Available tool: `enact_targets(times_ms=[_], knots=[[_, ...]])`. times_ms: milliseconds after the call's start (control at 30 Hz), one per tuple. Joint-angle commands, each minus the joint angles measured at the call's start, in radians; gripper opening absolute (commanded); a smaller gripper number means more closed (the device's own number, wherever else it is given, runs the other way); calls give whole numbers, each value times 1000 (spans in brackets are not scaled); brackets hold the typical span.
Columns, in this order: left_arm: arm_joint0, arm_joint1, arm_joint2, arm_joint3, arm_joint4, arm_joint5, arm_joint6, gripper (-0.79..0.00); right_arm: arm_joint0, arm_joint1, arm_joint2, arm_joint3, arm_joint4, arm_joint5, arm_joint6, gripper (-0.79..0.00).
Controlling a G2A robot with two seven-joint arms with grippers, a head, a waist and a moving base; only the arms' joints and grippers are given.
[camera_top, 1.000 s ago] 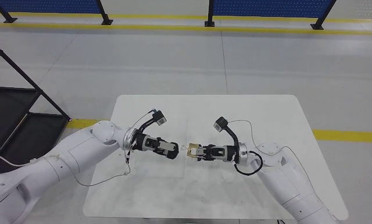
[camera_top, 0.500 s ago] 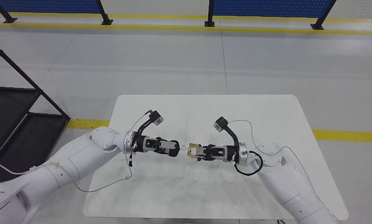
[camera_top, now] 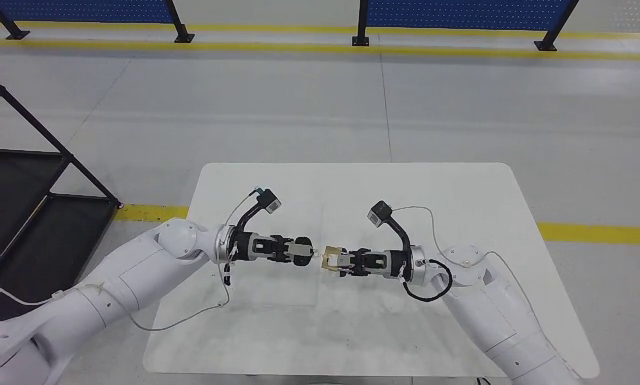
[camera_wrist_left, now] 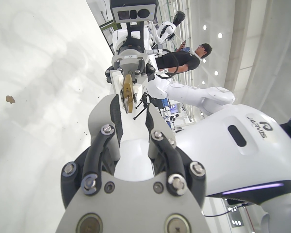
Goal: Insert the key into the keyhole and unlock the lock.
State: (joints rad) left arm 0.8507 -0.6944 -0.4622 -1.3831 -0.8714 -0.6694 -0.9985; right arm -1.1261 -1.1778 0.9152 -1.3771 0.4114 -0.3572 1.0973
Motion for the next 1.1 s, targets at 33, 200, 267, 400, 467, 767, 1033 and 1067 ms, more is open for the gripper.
enact_targets(times_ms=[33, 200, 267, 400, 467, 767, 1033, 1067], knots=[[10, -5, -14, -4, 11, 12, -4, -563, 0, 0, 0, 0, 0, 0, 0, -785], [23, -14, -33, -5, 25, 35, -10, -591, 0, 0, 0, 0, 0, 0, 0, -785], [26, -18, -41, -3, 31, 42, -11, -606, 0, 0, 0, 0, 0, 0, 0, -785], [34, -27, -58, -1, 39, 55, -18, -640, 0, 0, 0, 0, 0, 0, 0, -785], [38, -32, -65, 1, 45, 66, -20, -683, 0, 0, 0, 0, 0, 0, 0, -785], [55, -53, -95, 8, 58, 97, -38, -785, 0, 0, 0, 0, 0, 0, 0, -785], [69, -68, -124, 10, 75, 114, -57, -785, 0, 0, 0, 0, 0, 0, 0, -785], [71, -70, -128, 11, 79, 114, -58, -785, 0, 0, 0, 0, 0, 0, 0, -785]])
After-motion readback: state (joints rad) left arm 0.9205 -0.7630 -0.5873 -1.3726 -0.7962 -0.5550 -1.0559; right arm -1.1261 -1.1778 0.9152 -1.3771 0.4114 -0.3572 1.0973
